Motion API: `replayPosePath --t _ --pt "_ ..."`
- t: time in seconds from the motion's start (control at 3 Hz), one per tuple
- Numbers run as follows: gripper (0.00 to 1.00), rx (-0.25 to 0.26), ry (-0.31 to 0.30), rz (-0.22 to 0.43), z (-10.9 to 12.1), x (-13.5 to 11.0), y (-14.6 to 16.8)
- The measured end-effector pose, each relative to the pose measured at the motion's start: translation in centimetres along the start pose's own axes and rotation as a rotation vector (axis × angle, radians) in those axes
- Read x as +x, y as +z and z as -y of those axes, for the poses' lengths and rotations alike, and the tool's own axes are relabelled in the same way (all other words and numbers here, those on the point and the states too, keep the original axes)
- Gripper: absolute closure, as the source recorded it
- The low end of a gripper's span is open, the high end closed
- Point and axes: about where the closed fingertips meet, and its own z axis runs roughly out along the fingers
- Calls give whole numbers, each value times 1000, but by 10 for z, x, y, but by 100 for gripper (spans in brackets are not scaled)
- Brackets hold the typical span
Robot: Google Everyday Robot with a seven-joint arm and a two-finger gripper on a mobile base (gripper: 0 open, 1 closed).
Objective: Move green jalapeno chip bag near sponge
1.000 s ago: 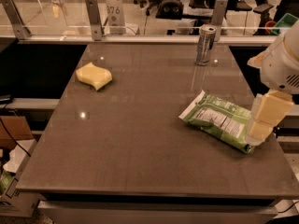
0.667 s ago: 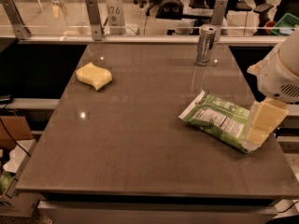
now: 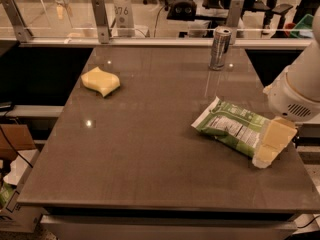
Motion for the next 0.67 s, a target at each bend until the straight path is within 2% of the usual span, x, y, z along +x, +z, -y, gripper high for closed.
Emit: replayPosePath --t 0.67 --pt "0 -41 32 -31 0 6 29"
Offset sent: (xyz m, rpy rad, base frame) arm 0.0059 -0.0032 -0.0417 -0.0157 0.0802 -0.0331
